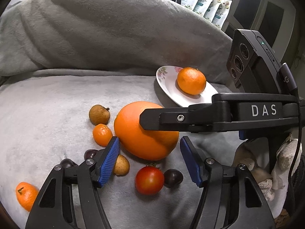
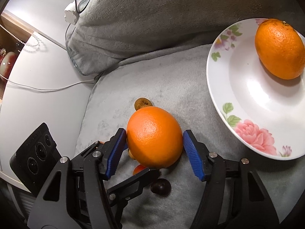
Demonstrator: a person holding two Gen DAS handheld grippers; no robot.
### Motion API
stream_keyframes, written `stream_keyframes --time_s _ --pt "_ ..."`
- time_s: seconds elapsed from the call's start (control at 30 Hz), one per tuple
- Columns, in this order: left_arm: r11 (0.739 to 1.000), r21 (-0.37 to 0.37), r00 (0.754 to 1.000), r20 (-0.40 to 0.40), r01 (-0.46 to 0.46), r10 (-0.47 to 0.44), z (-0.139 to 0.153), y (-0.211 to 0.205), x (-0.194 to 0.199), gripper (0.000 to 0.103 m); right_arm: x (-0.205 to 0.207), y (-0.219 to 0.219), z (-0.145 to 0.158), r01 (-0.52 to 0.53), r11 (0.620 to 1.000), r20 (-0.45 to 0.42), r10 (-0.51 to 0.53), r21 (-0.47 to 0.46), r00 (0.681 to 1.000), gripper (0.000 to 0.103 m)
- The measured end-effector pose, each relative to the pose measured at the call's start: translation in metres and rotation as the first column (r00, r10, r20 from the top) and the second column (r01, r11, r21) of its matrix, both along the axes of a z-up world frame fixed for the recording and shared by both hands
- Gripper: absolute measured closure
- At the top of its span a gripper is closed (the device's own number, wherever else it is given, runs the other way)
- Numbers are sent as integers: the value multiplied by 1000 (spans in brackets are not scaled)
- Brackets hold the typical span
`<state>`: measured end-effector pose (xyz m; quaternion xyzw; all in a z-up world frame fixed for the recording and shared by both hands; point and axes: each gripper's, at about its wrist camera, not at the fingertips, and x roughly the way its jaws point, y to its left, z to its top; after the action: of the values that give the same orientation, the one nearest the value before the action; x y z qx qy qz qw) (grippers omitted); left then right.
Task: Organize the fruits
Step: 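Lift the grapefruit-sized orange with the right tool onto the plate and release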
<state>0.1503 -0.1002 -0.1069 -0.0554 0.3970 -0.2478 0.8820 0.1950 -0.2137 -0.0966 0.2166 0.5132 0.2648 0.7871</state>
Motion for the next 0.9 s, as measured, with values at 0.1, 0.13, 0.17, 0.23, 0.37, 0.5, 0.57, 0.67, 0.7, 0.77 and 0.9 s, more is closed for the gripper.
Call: stream_keyframes --time_s 0.1,0.13,0.17,0.23,0.37,0.5,0.57,0.67,0.7,0.77,0.9 --pt "1000 -3 1000 0 -4 4 1 2 -1 39 -2 1 1 1 1000 2 -1 -3 1000 38" --pt "1000 -3 1000 0 -6 6 1 3 -1 39 -2 1 1 -2 1000 4 2 -4 1000 38" --pt "1000 -2 1000 1 -10 10 1 3 -1 39 -3 0 1 -6 1000 4 6 -2 1000 38" --pt "1000 -4 1000 6 -11 11 3 5 -2 39 -4 1 3 -6 1000 5 6 0 1000 38" --pt "1000 11 1000 27 -13 13 7 4 -7 39 -8 -1 4 -6 1000 8 6 13 1000 39" --pt "1000 16 999 44 -16 15 13 3 -11 39 -11 -5 7 1 1000 12 -2 27 1000 39" --pt "1000 21 998 59 -14 13 16 2 -13 39 -14 -8 11 8 999 16 -9 37 1000 39" --pt "1000 23 997 77 -9 7 22 -1 -17 39 -17 -13 18 12 999 35 -13 38 999 39" --pt "1000 21 997 81 -7 5 24 -2 -18 39 -19 -15 21 11 999 42 -13 36 999 39" --pt "1000 19 996 88 -1 -1 28 -5 -20 39 -21 -19 25 16 999 54 -18 30 998 39" --pt "1000 16 995 102 13 -15 32 -14 -22 39 -24 -31 31 30 999 59 -32 38 998 39"
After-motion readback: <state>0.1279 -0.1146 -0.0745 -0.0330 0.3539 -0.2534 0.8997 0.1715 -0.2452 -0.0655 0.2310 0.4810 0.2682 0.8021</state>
